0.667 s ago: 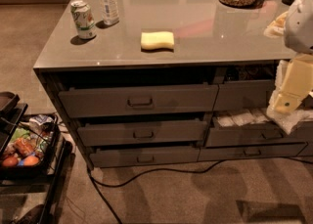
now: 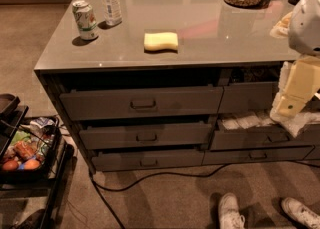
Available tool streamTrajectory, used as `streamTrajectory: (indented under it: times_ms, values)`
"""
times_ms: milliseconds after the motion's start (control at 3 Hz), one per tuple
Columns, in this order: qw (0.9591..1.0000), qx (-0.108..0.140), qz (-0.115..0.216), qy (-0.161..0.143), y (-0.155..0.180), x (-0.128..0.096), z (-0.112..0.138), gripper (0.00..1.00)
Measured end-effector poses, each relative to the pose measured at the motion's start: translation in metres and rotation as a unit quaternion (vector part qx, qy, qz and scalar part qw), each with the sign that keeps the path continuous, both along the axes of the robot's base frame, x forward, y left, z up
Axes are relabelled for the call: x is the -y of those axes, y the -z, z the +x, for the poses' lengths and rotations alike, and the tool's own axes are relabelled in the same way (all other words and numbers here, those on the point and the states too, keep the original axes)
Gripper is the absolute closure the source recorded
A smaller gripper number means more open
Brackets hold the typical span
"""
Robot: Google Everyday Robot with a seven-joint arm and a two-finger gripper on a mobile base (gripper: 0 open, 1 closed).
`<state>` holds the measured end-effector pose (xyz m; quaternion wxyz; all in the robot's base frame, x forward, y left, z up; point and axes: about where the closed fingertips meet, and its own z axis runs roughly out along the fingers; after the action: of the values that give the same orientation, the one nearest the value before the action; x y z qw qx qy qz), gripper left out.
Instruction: Open middle drawer
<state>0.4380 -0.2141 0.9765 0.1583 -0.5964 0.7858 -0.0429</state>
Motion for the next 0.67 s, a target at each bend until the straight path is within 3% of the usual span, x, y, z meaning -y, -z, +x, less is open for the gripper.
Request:
streamTrajectory:
  times_ms: [333, 667]
  values:
    - [0.9995, 0.025, 0.006, -0.019, 0.0, 0.0, -0.004, 0.0]
    - [0.9966, 0.061, 0.042, -0.037, 0.015, 0.014, -0.018, 0.0]
